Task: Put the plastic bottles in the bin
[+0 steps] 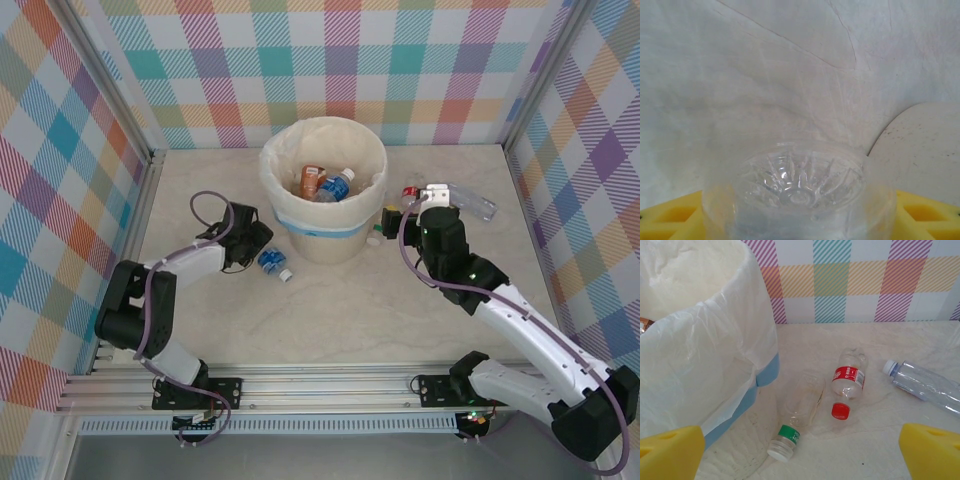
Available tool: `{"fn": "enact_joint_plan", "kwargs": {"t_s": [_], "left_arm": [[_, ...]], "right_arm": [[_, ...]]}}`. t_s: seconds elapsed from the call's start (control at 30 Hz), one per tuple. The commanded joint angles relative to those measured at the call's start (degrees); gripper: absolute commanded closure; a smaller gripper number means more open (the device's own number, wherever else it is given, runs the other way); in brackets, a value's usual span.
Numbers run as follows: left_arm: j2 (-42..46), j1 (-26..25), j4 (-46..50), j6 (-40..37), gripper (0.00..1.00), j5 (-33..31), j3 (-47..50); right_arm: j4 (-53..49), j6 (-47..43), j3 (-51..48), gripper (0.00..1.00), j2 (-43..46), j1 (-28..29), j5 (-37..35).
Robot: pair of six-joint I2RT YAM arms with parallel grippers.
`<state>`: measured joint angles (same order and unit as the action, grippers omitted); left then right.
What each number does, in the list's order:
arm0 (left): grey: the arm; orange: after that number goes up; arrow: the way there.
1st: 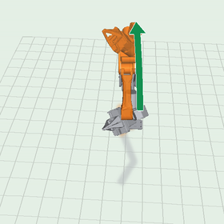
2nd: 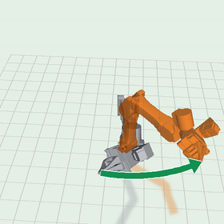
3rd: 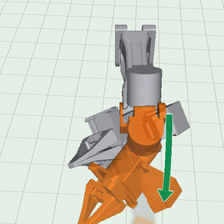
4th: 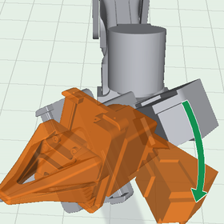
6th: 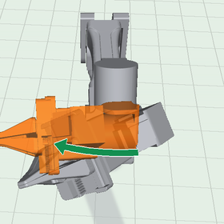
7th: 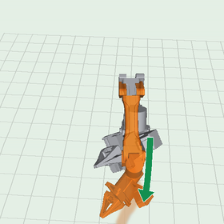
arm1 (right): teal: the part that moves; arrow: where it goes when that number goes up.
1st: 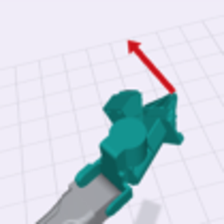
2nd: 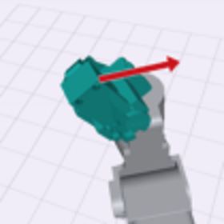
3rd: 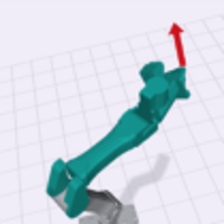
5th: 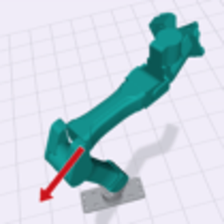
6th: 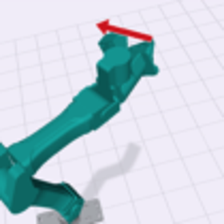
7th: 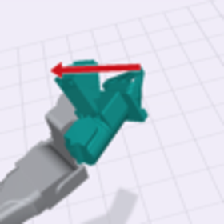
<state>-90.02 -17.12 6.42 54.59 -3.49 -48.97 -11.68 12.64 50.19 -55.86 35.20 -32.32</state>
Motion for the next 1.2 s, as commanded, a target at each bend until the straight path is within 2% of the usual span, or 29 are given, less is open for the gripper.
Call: {"fn": "enact_joint_plan", "kwargs": {"t_s": [0.0, 0.37, 0.63, 0.8, 0.87, 1.17], "left_arm": [[4.9, 0.6, -2.4, 0.3, 0.35, -5.1, 3.0], [17.7, 1.0, 1.9, -3.8, 0.34, -12.6, 5.3], [26.7, 0.7, 6.2, -12.8, 0.38, -12.9, -2.2], [29.2, 0.7, 8.6, -16.9, 0.38, -13.0, -7.8], [29.7, 0.7, 7.5, -18.4, 0.38, -11.0, -9.9], [25.1, -0.5, 3.7, -22.8, 0.39, 7.9, -22.3]], "right_arm": [[1.3, 0.2, 0.7, 0.0, -0.5, -0.4, 0.6], [3.2, -0.3, 0.2, 0.0, -0.6, -0.4, 3.9], [3.9, 0.0, 0.2, 0.0, -0.8, -0.4, 4.6], [3.3, 0.6, 0.8, 0.0, -1.8, -0.4, 4.6], [3.3, 0.6, 1.0, 0.0, -2.0, -0.4, 4.5], [3.1, 0.4, 1.2, 0.0, -2.2, -0.4, 4.5]]}}
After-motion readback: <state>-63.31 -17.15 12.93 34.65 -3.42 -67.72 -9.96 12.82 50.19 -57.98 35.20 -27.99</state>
